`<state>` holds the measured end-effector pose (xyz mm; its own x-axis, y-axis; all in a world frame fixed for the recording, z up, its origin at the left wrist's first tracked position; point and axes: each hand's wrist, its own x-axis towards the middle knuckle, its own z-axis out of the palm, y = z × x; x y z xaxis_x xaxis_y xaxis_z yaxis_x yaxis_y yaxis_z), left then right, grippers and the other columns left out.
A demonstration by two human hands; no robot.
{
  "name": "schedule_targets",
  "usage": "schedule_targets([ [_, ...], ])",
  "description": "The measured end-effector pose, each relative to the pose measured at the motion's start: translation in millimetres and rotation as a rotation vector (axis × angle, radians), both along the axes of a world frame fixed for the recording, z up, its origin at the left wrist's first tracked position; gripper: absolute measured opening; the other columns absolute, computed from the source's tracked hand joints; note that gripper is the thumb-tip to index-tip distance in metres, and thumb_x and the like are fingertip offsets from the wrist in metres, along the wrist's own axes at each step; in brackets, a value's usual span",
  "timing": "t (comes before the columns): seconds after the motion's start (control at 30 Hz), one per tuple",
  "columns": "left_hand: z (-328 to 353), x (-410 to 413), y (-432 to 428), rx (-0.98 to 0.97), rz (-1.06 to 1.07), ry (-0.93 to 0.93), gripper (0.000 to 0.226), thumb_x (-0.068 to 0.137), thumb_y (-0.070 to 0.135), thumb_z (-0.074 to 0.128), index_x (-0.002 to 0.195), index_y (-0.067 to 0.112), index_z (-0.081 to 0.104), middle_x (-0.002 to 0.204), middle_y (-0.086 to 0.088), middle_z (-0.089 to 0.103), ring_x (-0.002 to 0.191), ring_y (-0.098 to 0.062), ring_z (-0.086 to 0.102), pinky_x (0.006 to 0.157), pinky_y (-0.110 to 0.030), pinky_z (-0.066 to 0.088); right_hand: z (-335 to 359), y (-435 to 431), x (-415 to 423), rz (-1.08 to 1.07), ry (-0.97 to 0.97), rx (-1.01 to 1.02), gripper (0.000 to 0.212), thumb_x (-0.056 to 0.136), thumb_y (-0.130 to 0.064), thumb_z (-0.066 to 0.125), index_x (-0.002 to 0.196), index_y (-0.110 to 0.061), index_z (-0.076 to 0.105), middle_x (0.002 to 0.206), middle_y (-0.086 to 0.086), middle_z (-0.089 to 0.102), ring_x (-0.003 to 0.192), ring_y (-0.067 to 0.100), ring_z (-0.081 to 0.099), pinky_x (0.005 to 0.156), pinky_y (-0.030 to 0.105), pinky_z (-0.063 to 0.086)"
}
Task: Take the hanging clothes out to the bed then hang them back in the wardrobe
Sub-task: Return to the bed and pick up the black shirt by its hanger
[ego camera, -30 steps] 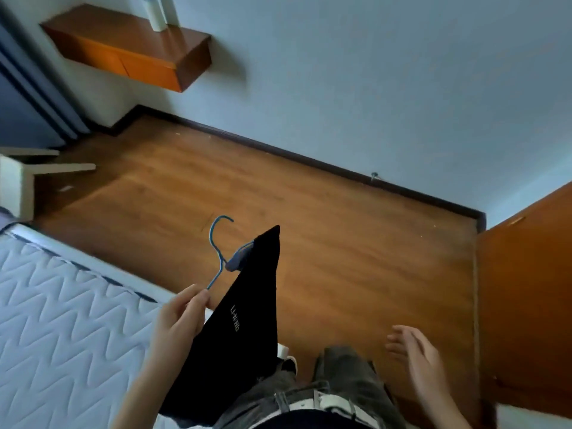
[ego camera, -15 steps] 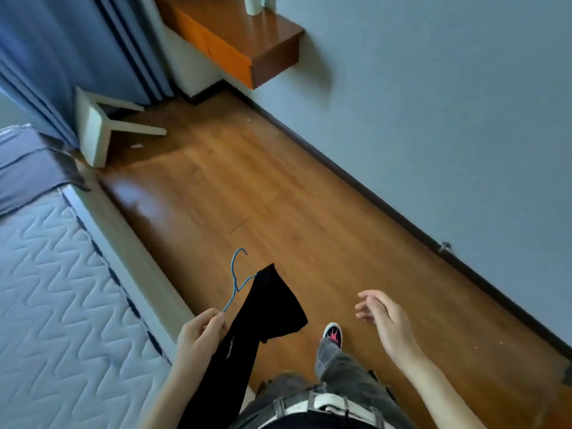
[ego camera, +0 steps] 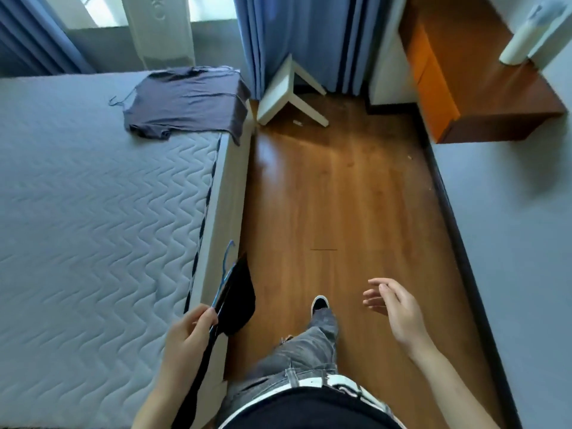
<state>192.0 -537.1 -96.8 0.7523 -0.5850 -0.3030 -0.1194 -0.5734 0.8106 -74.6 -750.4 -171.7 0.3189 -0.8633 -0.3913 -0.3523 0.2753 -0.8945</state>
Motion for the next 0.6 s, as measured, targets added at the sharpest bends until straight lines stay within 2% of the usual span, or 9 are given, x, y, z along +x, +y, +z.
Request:
schedule_targets([
  [0.17,23,51,-89,-0.123,0.115,-0.009,0.028,0.094,0.004,0.049,0.068,-0.005,0.048,0.049,0.004,0.031,0.043,-0.007,0.027,0.041,-0.016,0.021,7,-110,29,0.008,0.040,-0.027,0.028,0.103,-0.012,0.041,0.098,-0.013,0.069,0.084,0.009,0.073,0.079,0.025,0.071,0.074,0.035,0.059],
  [0.33,48,107,-195,-0.265,0.190,-0.013,0.029,0.096,0.012,0.049,0.068,0.002,0.047,0.053,-0.003,0.026,0.048,-0.016,0.024,0.043,-0.028,0.016,14,-217,60,0.023,0.044,-0.004,0.028,0.103,-0.011,0.041,0.101,-0.010,0.068,0.084,0.011,0.073,0.081,0.027,0.071,0.075,0.037,0.058],
  [0.47,45,145,-291,-0.316,0.254,-0.028,0.030,0.096,0.013,0.047,0.067,0.006,0.050,0.049,0.004,0.029,0.044,-0.011,0.024,0.039,-0.020,0.020,1,-309,91,0.055,0.056,0.022,0.027,0.103,-0.012,0.041,0.100,-0.010,0.068,0.083,0.011,0.073,0.082,0.031,0.070,0.076,0.042,0.058],
  [0.6,29,185,-378,-0.298,0.374,-0.047,0.026,0.093,0.019,0.048,0.068,0.009,0.051,0.049,0.006,0.032,0.047,-0.013,0.028,0.048,-0.025,0.023,-14,-411,143,0.120,0.052,0.032,0.028,0.102,-0.011,0.040,0.099,-0.008,0.068,0.082,0.013,0.072,0.080,0.032,0.070,0.072,0.037,0.057],
])
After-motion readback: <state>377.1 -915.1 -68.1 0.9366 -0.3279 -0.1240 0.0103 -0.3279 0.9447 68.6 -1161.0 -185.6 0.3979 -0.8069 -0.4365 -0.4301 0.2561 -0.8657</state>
